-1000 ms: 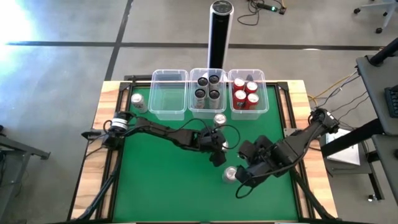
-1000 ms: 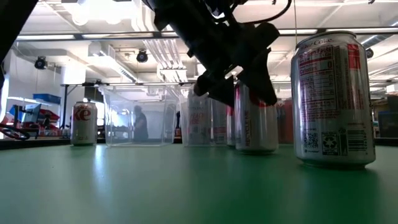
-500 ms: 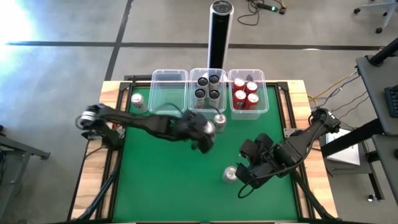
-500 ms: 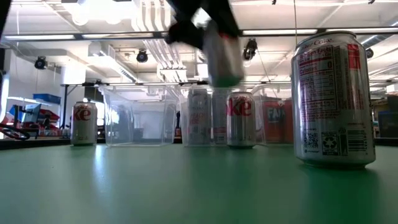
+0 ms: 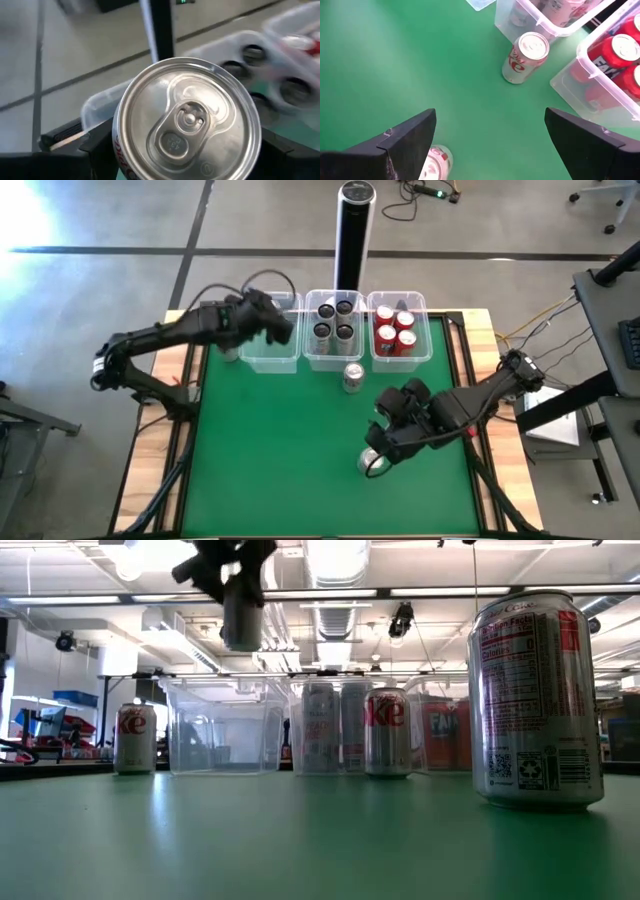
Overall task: Sort soda cans
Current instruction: Put the silver soda can into the left transparent bin
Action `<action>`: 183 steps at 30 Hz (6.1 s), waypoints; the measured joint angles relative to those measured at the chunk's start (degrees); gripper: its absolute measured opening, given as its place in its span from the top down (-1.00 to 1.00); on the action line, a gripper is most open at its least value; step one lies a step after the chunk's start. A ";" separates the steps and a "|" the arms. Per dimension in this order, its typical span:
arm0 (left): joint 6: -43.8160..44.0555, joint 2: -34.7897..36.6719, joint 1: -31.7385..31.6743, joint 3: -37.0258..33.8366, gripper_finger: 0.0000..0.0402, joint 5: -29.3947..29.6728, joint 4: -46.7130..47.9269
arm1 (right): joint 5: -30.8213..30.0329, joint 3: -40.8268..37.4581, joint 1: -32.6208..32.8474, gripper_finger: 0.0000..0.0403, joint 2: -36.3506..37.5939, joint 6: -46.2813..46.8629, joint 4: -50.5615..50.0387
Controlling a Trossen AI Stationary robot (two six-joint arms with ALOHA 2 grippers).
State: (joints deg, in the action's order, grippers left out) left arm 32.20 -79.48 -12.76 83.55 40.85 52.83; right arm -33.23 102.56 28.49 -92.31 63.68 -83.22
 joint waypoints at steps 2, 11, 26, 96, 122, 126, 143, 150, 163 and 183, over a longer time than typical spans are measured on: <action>-1.64 1.05 -4.43 -2.94 -0.43 -1.15 -3.06 | 0.05 -0.09 -0.83 -0.83 0.00 -0.25 0.38; -2.62 1.13 -18.83 -21.91 -0.43 -14.22 -27.35 | 0.19 -0.09 -3.36 -0.83 0.00 0.28 1.85; -4.80 -13.90 -22.09 -20.70 -0.43 -16.07 -30.50 | 2.13 -0.09 -7.96 -0.83 0.00 0.29 2.19; -42.23 -19.75 -32.81 -21.99 -0.49 -46.89 -43.36 | 6.23 -1.16 -7.50 -0.83 0.07 15.85 2.84; -37.49 -3.64 -33.00 -21.50 -0.92 -38.66 -25.17 | 6.09 -1.16 -7.52 -0.83 -0.42 9.68 2.73; -37.61 -1.05 -33.22 -22.64 -0.92 -38.71 -22.66 | 5.02 -1.16 -7.52 -0.83 -0.42 8.18 2.69; -43.65 1.52 -33.18 -25.38 -0.92 -39.42 -16.76 | 4.57 -1.16 -7.52 -0.83 -0.42 5.77 2.69; -43.31 2.81 -33.18 -25.40 -0.92 -39.31 -16.36 | 4.57 -1.18 -7.52 -0.83 -0.42 5.22 2.67; -43.57 7.63 -33.20 -20.25 -0.92 -39.71 -9.66 | 4.08 -1.20 -7.52 -0.83 -0.42 5.23 2.67; -57.06 24.25 -36.86 -21.85 -0.93 -38.37 10.79 | 1.64 -1.22 -8.15 -0.83 -0.44 0.53 2.78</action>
State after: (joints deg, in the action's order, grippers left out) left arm -24.86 -55.23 -49.62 61.70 2.48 63.62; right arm -31.59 101.34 20.34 -92.75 64.21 -80.44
